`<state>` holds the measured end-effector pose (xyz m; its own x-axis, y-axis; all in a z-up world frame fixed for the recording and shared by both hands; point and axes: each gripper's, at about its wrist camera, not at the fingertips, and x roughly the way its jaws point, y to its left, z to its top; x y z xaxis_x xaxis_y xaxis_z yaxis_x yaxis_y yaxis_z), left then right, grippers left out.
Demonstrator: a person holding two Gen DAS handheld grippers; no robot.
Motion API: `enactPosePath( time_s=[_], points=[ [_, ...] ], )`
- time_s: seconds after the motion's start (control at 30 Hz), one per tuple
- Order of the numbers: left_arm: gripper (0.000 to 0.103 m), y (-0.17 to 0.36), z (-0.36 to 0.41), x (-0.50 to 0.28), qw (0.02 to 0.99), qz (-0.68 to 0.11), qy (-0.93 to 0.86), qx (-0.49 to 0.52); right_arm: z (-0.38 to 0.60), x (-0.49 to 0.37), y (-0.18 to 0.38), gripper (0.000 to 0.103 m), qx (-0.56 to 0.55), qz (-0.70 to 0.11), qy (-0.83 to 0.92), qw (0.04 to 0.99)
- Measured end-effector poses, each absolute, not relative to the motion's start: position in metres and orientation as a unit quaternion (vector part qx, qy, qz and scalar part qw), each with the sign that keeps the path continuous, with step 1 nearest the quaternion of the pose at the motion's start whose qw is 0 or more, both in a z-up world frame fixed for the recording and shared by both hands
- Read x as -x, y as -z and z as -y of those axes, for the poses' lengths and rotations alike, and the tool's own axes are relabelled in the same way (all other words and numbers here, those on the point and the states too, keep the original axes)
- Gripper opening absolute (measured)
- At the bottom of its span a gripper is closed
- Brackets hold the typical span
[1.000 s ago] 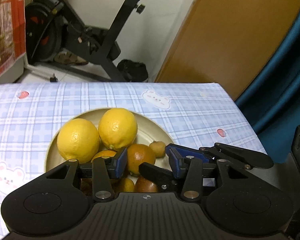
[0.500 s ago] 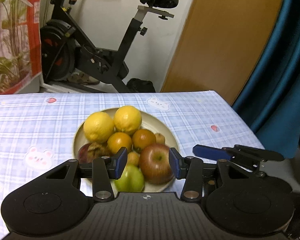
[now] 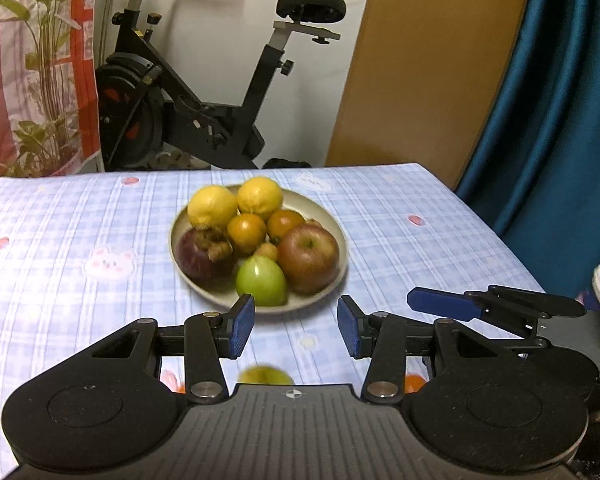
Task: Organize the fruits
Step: 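Move the open left gripper back to the orange on the table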
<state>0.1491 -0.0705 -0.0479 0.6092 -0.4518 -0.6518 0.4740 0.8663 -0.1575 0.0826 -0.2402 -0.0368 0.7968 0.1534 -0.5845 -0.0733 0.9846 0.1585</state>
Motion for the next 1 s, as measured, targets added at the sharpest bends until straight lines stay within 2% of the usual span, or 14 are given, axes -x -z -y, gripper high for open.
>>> enactPosePath(
  time_s=[0.47, 1.0],
  points=[
    [0.048, 0.071, 0.073, -0.117, 0.88, -0.376, 0.291, 0.001, 0.235, -0.004, 0.057, 0.05, -0.051, -0.346, -0.046, 0.936],
    [0.048, 0.101, 0.093, -0.123, 0.858, -0.401, 0.321, 0.033, 0.239, -0.019, 0.083, 0.05, -0.043, -0.359, -0.044, 0.931]
  ],
)
